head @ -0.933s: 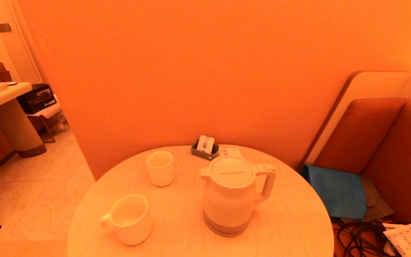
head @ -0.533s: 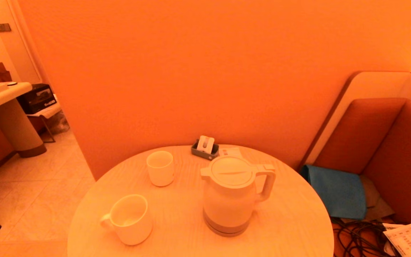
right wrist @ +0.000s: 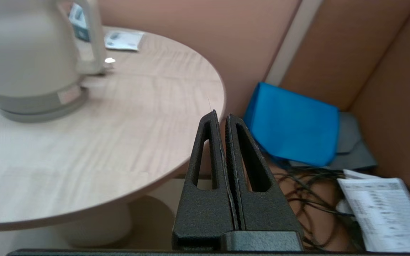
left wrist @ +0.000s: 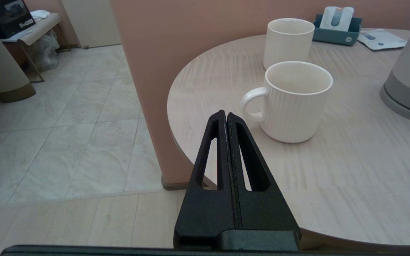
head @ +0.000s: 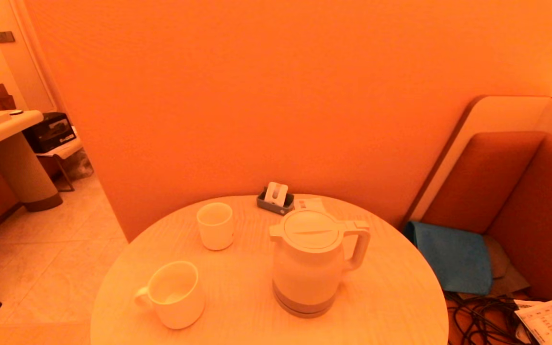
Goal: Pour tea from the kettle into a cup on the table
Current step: Pick up the kettle
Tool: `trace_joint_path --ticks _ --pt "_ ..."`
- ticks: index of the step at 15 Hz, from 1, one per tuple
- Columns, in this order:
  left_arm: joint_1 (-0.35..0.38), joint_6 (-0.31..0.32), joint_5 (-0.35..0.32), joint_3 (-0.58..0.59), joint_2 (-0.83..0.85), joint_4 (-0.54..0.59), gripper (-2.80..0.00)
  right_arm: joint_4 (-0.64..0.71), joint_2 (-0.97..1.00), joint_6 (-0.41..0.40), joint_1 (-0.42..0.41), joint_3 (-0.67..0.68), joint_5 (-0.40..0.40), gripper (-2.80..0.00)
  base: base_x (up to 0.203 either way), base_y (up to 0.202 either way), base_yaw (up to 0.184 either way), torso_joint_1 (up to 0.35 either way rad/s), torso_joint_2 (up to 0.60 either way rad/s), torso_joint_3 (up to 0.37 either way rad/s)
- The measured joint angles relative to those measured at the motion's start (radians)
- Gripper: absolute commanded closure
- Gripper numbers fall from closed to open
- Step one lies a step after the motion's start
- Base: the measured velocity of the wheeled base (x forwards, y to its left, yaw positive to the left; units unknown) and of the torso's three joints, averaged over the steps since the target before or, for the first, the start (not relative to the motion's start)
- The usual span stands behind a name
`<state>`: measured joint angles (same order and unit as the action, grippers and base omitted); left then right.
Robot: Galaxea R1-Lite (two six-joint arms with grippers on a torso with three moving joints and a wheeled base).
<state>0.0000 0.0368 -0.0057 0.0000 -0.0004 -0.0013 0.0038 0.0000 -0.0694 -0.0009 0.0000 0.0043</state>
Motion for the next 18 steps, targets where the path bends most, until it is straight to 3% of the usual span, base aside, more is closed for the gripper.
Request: trace_joint_path --ticks 2,6,10,15,18 --pt "0.0 0.0 0.0 0.0 0.0 0.0 0.0 0.007 0.006 -0.029 0.0 -0.037 0.001 0.0 0.0 0.0 0.0 0.0 0.0 0.0" --pt "0.0 0.0 0.0 0.0 0.0 0.0 0.0 0.003 0.194 0.017 0.004 -0.267 0.034 0.0 0.0 0.0 0.0 0.0 0.0 0.0" --pt "0.0 0.0 0.001 0.0 0.0 0.0 0.0 -0.1 0.526 0.041 0.009 -0.407 0.185 0.0 0.0 0.0 0.0 0.0 0.0 0.0" --pt "0.0 0.0 0.001 0.0 0.0 0.0 0.0 -0.165 0.833 0.072 0.016 -0.445 0.408 0.0 0.0 0.0 0.0 0.0 0.0 0.0" --pt "0.0 -0.001 0.001 0.0 0.0 0.0 0.0 -0.17 0.983 0.086 0.049 -0.426 0.458 0.0 0.0 0.0 0.0 0.0 0.0 0.0"
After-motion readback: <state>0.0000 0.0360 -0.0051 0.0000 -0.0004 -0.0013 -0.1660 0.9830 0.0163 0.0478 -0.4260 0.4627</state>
